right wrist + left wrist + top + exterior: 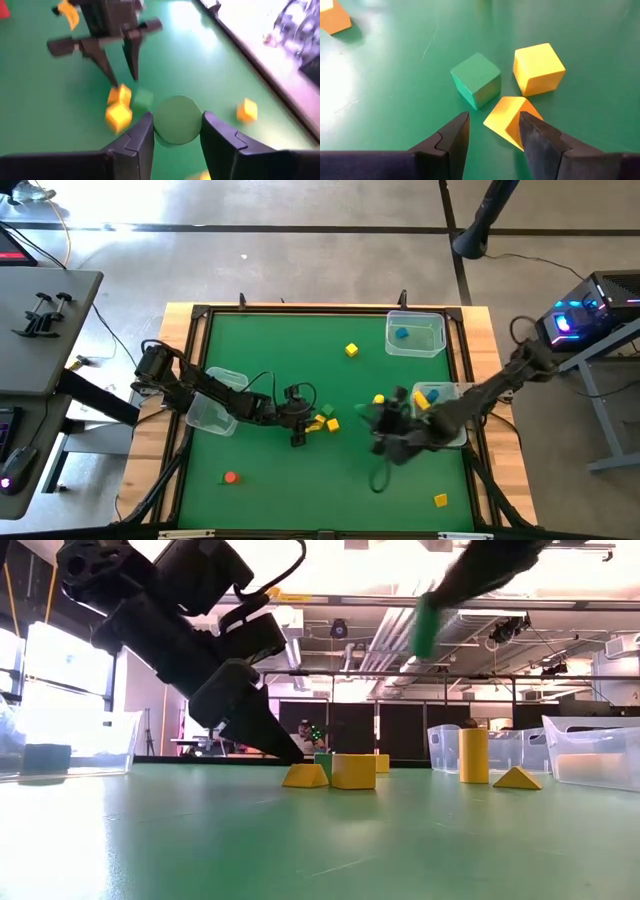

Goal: Sort blocks by size
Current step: Put the green cylindrical block into the bottom right transparent bin

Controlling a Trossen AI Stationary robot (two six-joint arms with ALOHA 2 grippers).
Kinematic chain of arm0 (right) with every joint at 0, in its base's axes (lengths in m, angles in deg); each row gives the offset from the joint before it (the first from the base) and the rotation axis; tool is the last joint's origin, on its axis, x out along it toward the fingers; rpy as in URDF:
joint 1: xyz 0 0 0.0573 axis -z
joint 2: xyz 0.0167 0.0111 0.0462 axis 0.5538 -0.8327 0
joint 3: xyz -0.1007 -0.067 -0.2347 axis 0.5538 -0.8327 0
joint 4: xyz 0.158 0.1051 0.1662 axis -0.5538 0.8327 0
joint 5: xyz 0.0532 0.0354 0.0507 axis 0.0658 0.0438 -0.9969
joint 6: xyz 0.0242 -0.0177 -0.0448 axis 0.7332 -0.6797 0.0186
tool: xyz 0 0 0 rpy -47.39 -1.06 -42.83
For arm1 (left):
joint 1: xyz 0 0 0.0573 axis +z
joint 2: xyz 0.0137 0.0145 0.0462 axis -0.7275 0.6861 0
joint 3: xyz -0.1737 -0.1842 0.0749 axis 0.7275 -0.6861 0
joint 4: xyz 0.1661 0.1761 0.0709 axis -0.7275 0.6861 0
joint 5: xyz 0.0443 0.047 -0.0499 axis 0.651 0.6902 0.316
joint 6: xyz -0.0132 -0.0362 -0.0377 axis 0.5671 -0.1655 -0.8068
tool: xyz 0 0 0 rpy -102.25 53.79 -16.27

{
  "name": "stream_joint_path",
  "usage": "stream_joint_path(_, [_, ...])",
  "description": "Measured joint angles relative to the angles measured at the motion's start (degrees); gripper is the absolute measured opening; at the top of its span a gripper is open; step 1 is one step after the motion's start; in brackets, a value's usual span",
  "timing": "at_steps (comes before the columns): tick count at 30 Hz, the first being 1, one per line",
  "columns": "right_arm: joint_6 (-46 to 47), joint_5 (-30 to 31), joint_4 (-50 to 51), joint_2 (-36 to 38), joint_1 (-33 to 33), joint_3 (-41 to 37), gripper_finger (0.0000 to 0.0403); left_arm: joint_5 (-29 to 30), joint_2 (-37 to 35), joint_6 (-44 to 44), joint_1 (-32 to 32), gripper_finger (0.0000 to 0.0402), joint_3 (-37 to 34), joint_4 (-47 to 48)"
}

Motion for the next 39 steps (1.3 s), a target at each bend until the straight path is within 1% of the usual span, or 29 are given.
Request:
stream_joint_path(4, [20.2,-1.1,18.7,5.5,-5.9,0.0,0.0126,0.0,0.0,0.0,0.0,0.0158,0.0,0.0])
stream_joint_path(9, [43.0,-9.4,39.3,7.5,-10.8,0.0,0.0126,0.1,0.0,0.0,0.0,0.0158,0.0,0.0])
stream_joint_path(13, [54.5,-15.7,48.9,7.3,-13.0,0.0,0.0126,0.1,0.0,0.0,0.0,0.0158,0.0,-0.1])
stream_joint_path(15, [58.4,-16.6,51.3,7.3,-13.9,0.0,0.0126,0.1,0.0,0.0,0.0,0.0158,0.0,-0.1])
stream_joint_path(19, [62.8,-19.5,52.4,7.3,-14.7,0.0,0.0126,0.1,0.0,0.1,0.0,0.0158,0.0,-0.2])
stream_joint_path(25, [64.1,-19.7,52.0,7.3,-15.0,-0.6,0.0126,0.1,0.0,0.1,0.0,0.0158,0.0,-0.2])
stream_joint_path(27, [65.1,-20.2,50.7,7.7,-15.0,-2.6,0.0126,0.1,0.0,0.1,0.0,0.0158,0.0,-0.2])
stream_joint_path(29, [66.3,-22.0,48.8,8.6,-15.0,-5.7,0.0126,0.1,0.0,0.1,0.0,0.0158,0.0,-0.2])
stream_joint_path(32, [66.6,-24.3,43.8,10.1,-15.0,-10.5,0.0126,0.1,0.0,0.5,0.0,0.0158,0.0,-0.1])
stream_joint_path(36, [66.6,-24.6,36.1,12.6,-15.0,-15.7,0.0126,0.1,0.0,0.7,0.0,0.0158,0.0,-0.2])
stream_joint_path(39, [67.4,-24.6,33.1,14.1,-15.0,-19.1,0.0126,0.1,0.0,0.6,0.0,0.0158,0.0,-0.2])
